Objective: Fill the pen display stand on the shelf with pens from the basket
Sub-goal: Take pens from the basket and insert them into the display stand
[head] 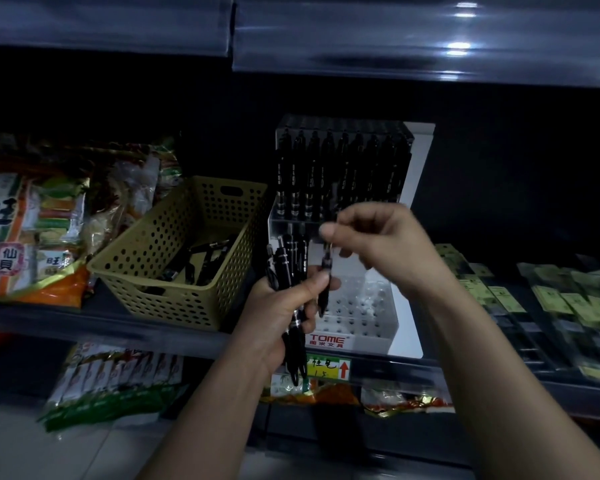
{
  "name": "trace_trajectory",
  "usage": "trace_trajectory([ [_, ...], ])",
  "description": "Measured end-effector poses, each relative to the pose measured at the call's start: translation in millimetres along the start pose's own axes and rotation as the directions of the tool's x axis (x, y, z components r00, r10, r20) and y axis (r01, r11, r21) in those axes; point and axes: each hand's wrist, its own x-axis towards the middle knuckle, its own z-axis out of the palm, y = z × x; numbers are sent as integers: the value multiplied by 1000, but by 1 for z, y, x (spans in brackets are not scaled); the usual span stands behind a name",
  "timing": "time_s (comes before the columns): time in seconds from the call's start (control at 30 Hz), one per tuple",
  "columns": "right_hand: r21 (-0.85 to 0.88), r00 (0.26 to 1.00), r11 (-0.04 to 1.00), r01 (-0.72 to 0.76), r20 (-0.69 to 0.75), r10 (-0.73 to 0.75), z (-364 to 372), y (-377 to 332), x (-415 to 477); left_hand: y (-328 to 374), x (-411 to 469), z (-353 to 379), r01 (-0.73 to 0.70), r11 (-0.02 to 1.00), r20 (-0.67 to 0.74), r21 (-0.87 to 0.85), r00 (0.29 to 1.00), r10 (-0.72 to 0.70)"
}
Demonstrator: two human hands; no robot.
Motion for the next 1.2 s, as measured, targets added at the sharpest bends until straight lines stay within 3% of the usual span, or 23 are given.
trace_trajectory([
  [0.1, 51, 999, 999, 5, -43, -3, -8, 2, 2, -3, 1, 0, 44, 999, 19, 29, 999, -44],
  [0.27, 26, 983, 991, -131, 132, 126, -8, 8, -1, -5, 2, 3, 19, 1000, -12, 3, 1000, -19],
  [0.5, 28, 986, 988, -152, 79, 149, -6, 11, -1, -9, 6, 6, -8, 1000, -94, -11, 996, 7],
  [0.63, 97, 978, 992, -83, -183, 100, -15, 5, 2, -10, 7, 5, -8, 1000, -117, -26, 993, 5],
  [0.73, 65, 889, 998, -8, -456, 37, -32, 3, 4, -10, 9, 5, 39, 998, -120, -46, 992, -44],
  [0.87, -66, 758, 998, 22, -649, -59, -48, 6, 5, -10, 11, 5, 65, 993, -93, -102, 993, -74],
  [1.0, -229, 698, 973, -9, -698, -158, -48, 10, 6, -12, 10, 4, 73, 994, -100, -76, 992, -81],
  [1.2, -334, 726, 939, -76, -664, -178, -41, 17, 9, -13, 10, 2, 65, 996, -96, -60, 993, -71],
])
